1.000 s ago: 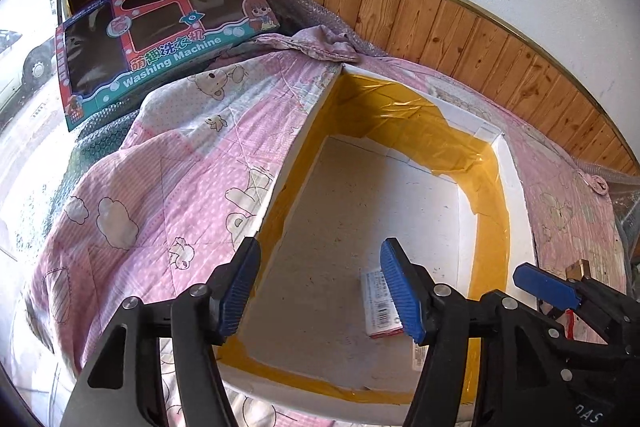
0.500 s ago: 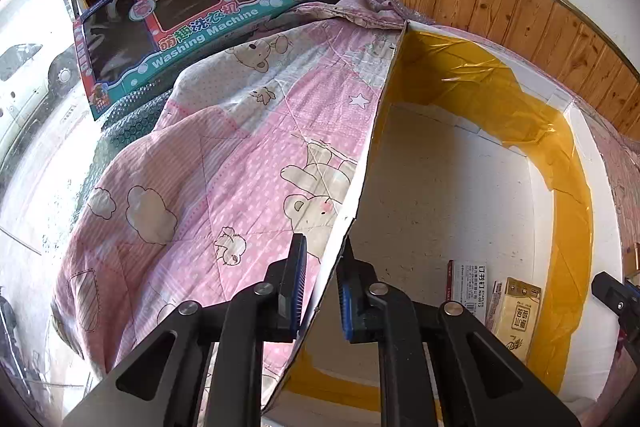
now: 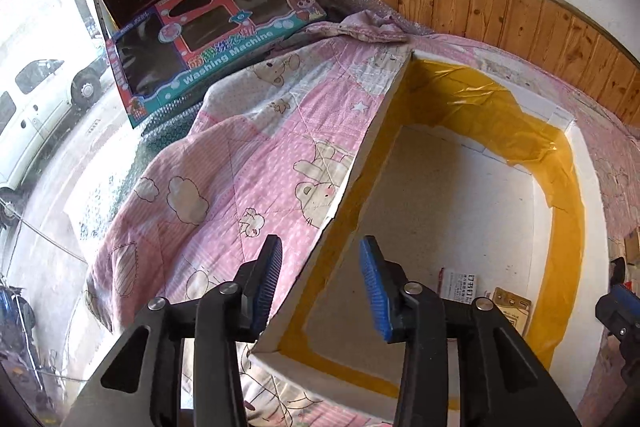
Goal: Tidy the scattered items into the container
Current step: 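Move both tools back toward the remaining items on the quilt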
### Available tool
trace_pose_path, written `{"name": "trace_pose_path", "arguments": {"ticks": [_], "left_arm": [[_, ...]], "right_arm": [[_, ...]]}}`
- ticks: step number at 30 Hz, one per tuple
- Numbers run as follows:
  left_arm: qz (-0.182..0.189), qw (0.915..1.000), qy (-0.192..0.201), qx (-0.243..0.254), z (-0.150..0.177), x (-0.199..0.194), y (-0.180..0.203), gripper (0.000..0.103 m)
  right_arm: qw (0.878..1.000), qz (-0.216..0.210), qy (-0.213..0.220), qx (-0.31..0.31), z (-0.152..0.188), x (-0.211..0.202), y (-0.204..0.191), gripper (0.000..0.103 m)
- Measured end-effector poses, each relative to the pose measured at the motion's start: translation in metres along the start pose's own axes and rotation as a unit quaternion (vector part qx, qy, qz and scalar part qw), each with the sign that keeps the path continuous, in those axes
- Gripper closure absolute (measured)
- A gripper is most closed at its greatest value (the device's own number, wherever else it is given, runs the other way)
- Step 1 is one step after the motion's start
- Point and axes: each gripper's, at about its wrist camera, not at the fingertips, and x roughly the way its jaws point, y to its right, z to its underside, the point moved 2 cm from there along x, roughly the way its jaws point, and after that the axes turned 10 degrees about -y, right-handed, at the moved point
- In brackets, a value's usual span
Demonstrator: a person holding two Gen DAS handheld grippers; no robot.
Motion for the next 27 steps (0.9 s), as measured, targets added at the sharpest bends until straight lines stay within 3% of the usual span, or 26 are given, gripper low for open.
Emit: {"name": "trace_pose_path", "arguments": {"ticks": [2, 6, 14, 27], "left_arm": [[0.009, 0.9997, 0.016, 0.015, 0.006, -0.02, 0.012, 0.051], [0.009, 0.9982, 0.048, 0.036, 0.017, -0.056, 0.033, 0.051], [0.078, 0.9921, 0.057, 0.08, 0.038, -0.098, 0.083, 0.051], [0.159, 0.9753, 0.029, 0.15, 0.084, -0.119, 0.178, 0.051]], "right_arm": [[1.0, 0.001, 0.006, -0.003, 0.008, -0.009, 0.004, 0.056], [1.0, -0.015, 0.016, -0.009, 0.023, -0.025, 0.011, 0.056], [0.998, -0.023, 0.035, 0.042, 0.053, -0.05, 0.05, 0.056], [0.994, 0.007, 0.053, 0.099, 0.099, -0.083, 0.118, 0.056]]}}
